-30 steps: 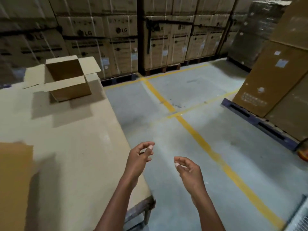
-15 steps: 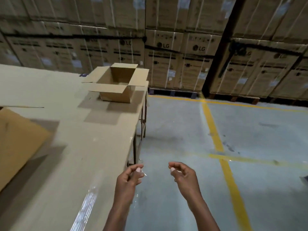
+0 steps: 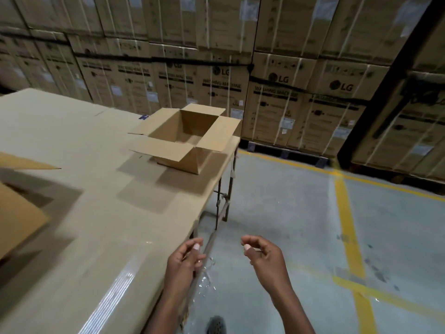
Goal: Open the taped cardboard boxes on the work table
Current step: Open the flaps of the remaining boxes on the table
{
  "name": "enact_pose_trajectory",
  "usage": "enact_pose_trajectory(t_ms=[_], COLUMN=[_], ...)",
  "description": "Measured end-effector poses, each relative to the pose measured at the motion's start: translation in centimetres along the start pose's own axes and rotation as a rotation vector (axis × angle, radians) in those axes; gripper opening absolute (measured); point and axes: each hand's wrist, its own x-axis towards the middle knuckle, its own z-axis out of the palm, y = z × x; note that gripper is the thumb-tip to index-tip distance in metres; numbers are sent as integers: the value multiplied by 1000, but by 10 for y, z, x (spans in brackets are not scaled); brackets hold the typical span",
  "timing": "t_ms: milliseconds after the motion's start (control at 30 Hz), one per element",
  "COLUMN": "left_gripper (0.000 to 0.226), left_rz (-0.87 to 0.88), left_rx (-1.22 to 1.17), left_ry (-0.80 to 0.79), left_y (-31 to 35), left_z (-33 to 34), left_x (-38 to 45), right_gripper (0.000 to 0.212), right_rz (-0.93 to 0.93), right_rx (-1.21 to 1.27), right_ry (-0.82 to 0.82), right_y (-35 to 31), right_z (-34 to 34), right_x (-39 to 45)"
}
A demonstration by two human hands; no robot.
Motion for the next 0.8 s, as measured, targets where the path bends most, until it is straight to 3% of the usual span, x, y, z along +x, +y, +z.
enact_pose_trajectory(t_ms=[233, 433, 633, 800], left_gripper=[19, 22, 27, 17], left_rz=[188, 224, 273, 257], left_rx=[6, -40, -35, -105], left_ry=[-49, 46, 348, 622], left_y=[97, 134, 151, 162], left_z=[105, 146, 154, 161], left_x=[147, 222, 291, 315], right_gripper=[23, 25, 25, 24], right_rz=[-56, -117, -266, -327], right_rx=[10, 17, -38, -55], right_ry=[34, -99, -331, -595], right_y=[-41, -72, -111, -153], right_z=[-32, -24, 3, 16], right_x=[154, 266, 398, 485])
